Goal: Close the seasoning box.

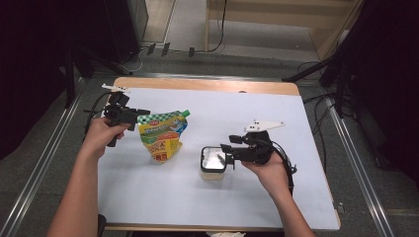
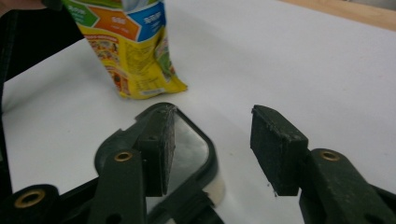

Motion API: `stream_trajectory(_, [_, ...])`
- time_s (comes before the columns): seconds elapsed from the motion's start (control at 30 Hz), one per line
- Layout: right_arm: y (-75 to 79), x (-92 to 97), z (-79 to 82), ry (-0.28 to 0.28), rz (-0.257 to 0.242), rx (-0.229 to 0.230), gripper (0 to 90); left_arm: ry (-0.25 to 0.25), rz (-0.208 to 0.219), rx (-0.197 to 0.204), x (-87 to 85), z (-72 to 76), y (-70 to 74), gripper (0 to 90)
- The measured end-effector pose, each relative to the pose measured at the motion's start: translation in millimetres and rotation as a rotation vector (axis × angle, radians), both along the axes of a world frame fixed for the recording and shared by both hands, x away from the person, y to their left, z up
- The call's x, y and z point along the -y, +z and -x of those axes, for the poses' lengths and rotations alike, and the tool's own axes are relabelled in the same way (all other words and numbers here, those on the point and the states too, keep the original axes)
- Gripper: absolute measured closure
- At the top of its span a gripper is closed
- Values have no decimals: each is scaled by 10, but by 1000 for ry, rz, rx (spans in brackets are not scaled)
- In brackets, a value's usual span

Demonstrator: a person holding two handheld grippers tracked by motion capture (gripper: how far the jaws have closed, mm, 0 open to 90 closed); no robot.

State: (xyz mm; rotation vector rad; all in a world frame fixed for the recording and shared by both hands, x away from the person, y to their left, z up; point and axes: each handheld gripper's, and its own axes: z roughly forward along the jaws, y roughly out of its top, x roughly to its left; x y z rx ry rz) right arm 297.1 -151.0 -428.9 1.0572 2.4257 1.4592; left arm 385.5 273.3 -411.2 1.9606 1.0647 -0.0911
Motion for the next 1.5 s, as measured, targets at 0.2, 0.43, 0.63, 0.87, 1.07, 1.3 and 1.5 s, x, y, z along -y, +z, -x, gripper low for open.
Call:
stream_trajectory(0.2, [-29,175,-50,-37,-9,31,474,-2,-1,3,2,2,0,351])
stream_trajectory(0.43, [-86,353,-100,-90,6,60,442,0,-4,6,-6,4,-2,351])
stream_trajectory(0.63, [-157,516,-163,-132,2,32,406,3,-3,4,-10,3,-7,351])
stream_trajectory(0.87, [-253,654,-216,-178,2,28,367,4,-3,7,-9,3,-8,351])
stream_trajectory(1.07, [-341,715,-238,-207,50,65,324,9,-1,12,-14,5,-6,351])
stream_trajectory(1.3, [-437,799,-277,-256,64,43,309,9,-4,15,-9,4,-7,351])
stream_trajectory(1.5, [-485,835,-308,-254,63,11,254,19,-8,13,0,-3,-12,351])
